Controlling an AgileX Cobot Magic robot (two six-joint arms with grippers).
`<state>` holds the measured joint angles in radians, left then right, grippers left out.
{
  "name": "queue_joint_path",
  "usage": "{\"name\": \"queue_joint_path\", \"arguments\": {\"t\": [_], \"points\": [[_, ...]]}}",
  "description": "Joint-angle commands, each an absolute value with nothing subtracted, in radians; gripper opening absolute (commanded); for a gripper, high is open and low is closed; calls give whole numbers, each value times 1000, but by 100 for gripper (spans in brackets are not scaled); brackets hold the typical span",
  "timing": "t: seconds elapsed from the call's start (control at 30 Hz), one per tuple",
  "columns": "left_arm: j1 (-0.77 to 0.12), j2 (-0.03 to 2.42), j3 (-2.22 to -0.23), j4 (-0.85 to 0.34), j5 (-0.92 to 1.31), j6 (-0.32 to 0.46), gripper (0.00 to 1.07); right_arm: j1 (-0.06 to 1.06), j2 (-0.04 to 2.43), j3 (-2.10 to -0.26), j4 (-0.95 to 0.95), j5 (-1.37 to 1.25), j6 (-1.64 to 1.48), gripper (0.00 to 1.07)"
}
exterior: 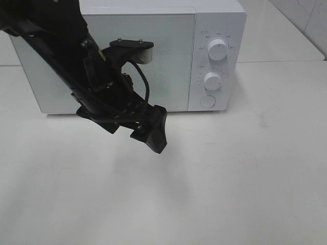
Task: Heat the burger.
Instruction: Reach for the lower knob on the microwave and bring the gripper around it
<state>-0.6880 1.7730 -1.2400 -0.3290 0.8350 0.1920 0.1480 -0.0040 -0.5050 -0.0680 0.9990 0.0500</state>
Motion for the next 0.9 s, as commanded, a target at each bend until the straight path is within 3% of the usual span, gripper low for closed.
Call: {"name": "queue_joint_path", "arguments": {"t": [0.03, 0.27, 0.7, 0.9], "points": [[-641, 1713, -1243, -312, 917, 157, 98, 144, -31, -503, -66, 995, 49, 75], [-520, 1637, -1231, -312, 1012, 156, 98, 144, -31, -503, -66, 995, 49, 75], [-121, 1344, -1055, -311, 1103, 159, 98, 144, -31, -503, -66, 995, 49, 75], [-7, 1232, -983, -296, 1153, 159, 98, 144, -31, -503, -66, 995, 49, 75]]}}
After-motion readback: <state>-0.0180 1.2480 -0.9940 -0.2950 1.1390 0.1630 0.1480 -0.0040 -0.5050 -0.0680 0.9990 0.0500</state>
